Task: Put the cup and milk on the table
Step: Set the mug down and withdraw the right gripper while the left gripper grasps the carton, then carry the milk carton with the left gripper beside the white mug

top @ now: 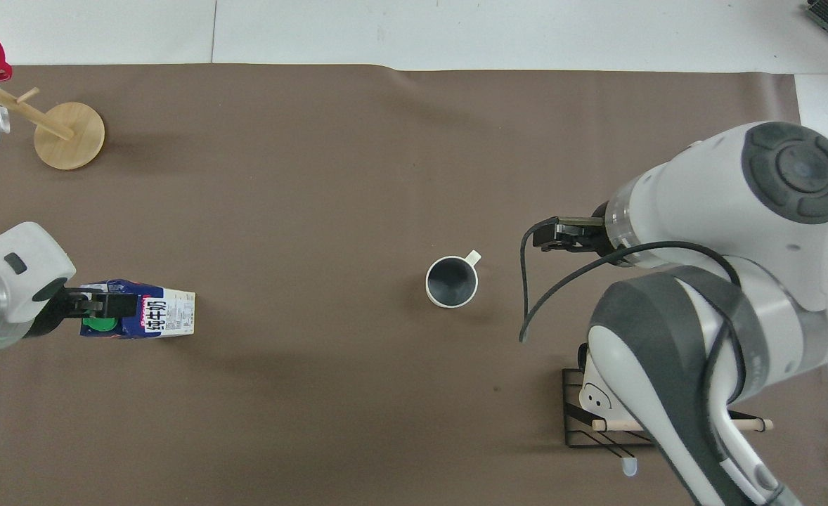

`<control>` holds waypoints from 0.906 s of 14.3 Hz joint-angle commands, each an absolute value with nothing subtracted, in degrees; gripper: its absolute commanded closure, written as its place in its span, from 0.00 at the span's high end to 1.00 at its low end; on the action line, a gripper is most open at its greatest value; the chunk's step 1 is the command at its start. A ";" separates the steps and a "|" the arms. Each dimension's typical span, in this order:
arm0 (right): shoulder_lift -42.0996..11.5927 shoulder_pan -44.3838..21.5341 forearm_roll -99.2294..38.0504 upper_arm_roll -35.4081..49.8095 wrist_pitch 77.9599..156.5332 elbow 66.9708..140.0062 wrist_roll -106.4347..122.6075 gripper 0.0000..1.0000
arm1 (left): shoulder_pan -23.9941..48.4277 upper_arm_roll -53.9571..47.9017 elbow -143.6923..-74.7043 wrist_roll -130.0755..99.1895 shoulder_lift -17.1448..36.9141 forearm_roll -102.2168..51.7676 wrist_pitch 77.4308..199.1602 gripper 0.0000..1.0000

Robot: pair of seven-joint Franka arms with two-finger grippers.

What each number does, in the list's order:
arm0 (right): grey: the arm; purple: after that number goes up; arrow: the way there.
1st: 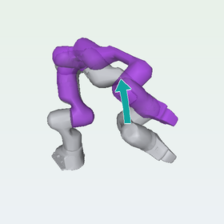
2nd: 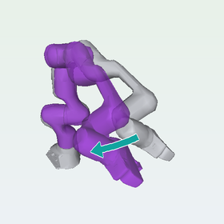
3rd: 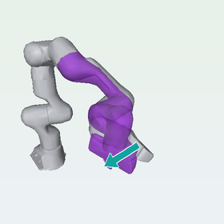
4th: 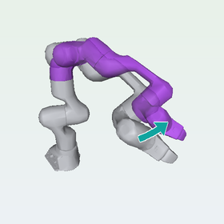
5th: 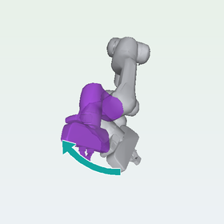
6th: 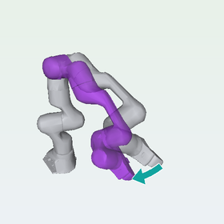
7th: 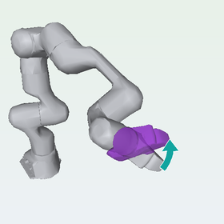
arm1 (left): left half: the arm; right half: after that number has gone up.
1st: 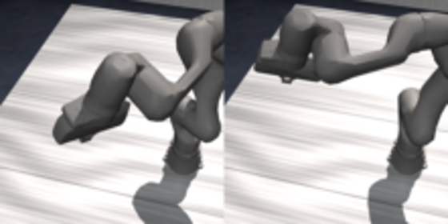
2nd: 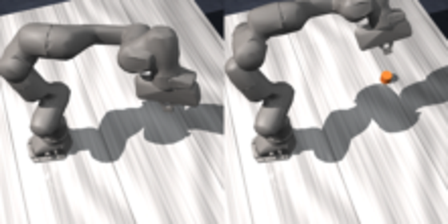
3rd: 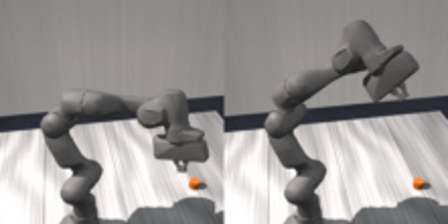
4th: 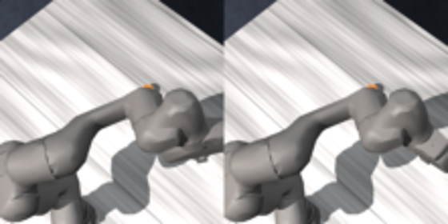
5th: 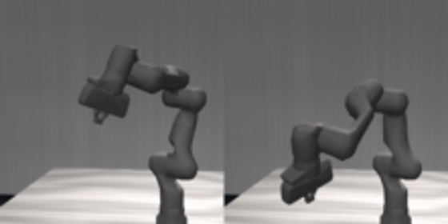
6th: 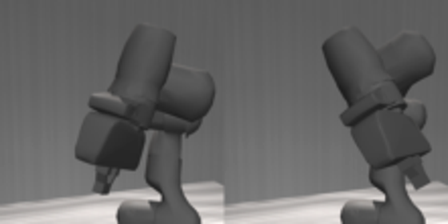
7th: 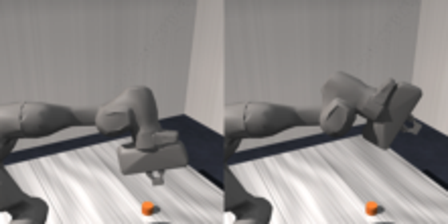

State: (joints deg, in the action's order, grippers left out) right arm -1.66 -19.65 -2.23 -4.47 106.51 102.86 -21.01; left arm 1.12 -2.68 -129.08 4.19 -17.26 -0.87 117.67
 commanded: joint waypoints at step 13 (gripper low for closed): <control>2.02 -0.71 -2.11 -3.87 99.14 106.00 -1.67 1.00 | 1.06 -2.46 -135.09 5.97 -18.63 -0.53 124.10 0.61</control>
State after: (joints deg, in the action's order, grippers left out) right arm 0.37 -2.78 -2.23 -4.58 99.05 104.52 -3.71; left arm 1.12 -2.68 -133.78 4.86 -17.30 -0.85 123.12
